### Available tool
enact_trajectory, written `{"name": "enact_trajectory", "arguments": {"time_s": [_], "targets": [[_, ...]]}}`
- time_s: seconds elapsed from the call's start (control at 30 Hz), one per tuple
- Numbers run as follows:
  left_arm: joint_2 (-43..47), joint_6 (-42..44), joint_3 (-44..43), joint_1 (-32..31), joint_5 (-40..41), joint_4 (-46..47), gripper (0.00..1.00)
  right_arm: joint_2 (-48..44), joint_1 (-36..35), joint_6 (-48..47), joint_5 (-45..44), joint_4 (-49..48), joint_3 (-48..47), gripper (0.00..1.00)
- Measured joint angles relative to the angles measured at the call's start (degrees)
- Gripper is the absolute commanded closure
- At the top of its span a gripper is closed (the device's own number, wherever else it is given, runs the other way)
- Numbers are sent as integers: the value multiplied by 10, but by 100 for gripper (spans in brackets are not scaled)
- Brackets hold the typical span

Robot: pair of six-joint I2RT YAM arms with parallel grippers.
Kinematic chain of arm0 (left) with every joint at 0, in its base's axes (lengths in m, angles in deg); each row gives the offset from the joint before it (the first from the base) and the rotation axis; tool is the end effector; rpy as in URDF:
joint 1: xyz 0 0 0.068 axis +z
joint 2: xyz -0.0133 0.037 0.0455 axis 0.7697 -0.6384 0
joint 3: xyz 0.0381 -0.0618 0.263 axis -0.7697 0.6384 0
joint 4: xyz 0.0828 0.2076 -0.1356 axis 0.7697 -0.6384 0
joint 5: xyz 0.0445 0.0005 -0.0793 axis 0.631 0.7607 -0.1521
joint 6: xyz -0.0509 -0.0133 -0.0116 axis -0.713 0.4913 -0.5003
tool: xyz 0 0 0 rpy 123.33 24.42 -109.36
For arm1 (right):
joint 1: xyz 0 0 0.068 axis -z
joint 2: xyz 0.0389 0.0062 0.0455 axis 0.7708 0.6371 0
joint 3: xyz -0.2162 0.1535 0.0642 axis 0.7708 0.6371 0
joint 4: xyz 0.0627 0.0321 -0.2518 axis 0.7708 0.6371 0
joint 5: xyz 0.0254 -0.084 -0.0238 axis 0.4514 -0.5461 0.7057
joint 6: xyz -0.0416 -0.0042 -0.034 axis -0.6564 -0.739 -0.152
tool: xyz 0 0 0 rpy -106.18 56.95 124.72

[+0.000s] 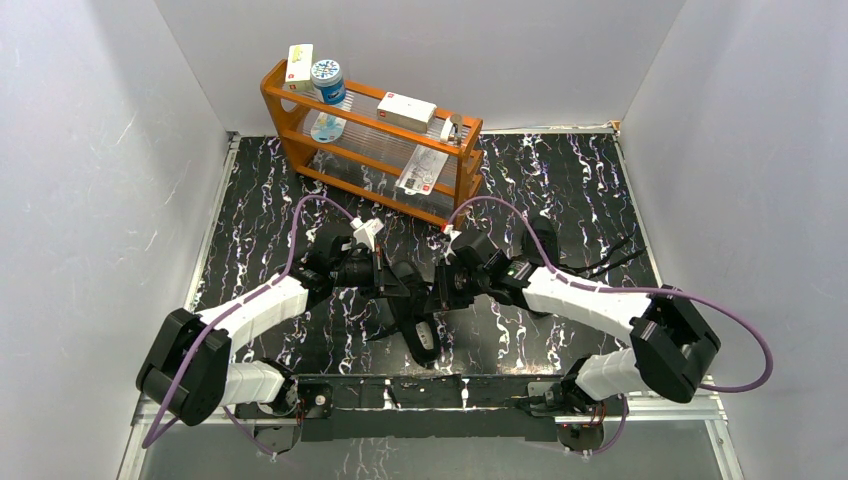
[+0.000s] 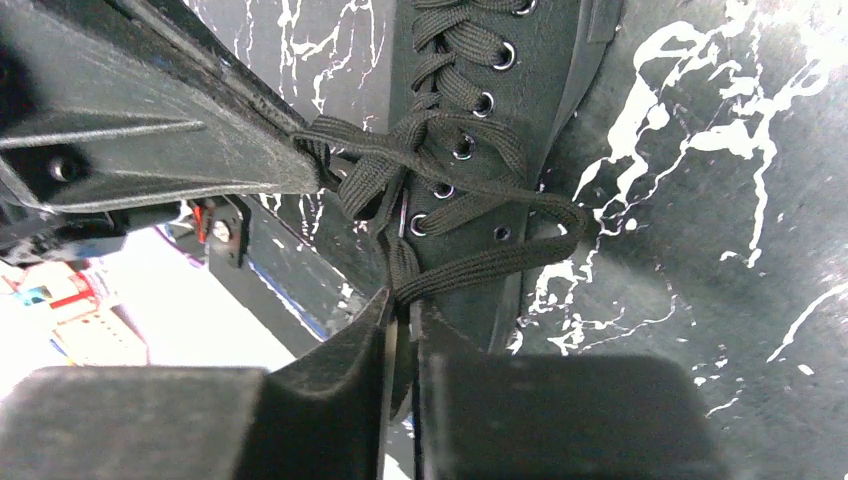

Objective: Tie the shoes
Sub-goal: Cross the shoelace with the shoelace.

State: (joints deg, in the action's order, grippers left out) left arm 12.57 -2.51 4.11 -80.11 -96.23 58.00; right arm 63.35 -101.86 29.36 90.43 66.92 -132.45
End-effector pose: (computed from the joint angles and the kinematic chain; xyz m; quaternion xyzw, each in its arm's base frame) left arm 0.2126 -0.1461 0.2076 0.0686 0.8424 -0.4900 0.2134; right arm 0.1701 0.2260 0.2216 -0.1209 0.9041 0.3587 0.1982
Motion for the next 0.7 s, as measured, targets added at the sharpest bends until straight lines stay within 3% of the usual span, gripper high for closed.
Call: {"name": "enact_trajectory", "arguments": {"time_s": [0.07, 0.4, 0.7], "targets": [[1, 0, 0, 0, 0, 0, 100, 0, 0, -1, 0, 1, 0, 100], [6, 0, 0, 0, 1, -5, 100, -76, 1, -18, -25, -8, 10, 100], [7, 1, 0, 0, 0, -19, 100, -57, 4, -32, -56, -64, 12, 100]]}}
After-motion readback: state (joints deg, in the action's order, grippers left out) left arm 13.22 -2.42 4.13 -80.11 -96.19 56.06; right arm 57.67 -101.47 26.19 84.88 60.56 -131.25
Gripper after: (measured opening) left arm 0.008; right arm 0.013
